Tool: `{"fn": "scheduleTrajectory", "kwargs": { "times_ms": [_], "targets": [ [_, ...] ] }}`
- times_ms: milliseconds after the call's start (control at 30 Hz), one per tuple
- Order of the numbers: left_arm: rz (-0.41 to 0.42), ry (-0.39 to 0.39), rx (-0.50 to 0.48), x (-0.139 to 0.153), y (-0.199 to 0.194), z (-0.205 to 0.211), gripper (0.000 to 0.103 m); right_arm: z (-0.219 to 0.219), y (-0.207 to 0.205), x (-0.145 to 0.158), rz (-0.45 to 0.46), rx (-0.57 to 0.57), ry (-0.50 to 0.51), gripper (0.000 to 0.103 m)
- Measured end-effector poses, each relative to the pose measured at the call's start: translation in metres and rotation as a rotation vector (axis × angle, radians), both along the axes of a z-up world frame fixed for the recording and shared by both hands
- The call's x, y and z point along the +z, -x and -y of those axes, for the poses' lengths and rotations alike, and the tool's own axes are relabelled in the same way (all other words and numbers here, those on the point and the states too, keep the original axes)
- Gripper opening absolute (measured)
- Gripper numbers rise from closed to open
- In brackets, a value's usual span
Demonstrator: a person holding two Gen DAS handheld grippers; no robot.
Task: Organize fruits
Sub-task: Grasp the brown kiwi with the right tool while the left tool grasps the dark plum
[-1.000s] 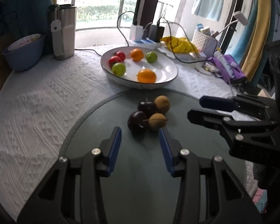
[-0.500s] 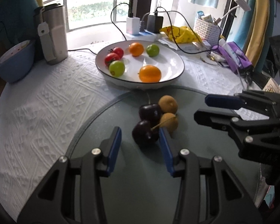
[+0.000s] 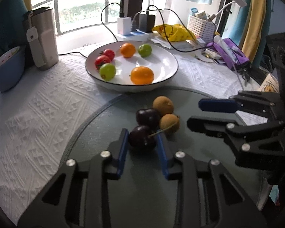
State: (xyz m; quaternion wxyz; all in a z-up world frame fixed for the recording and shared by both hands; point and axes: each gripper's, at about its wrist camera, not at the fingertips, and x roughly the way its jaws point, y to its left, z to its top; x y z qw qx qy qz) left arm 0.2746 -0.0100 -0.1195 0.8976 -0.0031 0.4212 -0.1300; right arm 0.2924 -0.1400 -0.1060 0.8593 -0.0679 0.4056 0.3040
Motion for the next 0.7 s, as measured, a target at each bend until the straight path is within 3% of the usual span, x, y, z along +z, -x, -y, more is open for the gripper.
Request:
{"fn": "scheduleTrajectory", "kwargs": {
  "times_ms": [700],
  "targets": [
    [0.044,0.047,0.062,0.014,0.02,-0.038,0.03,-0.036,0.0,-0.014,-0.024,0.05,0.036,0.041]
  ]
}}
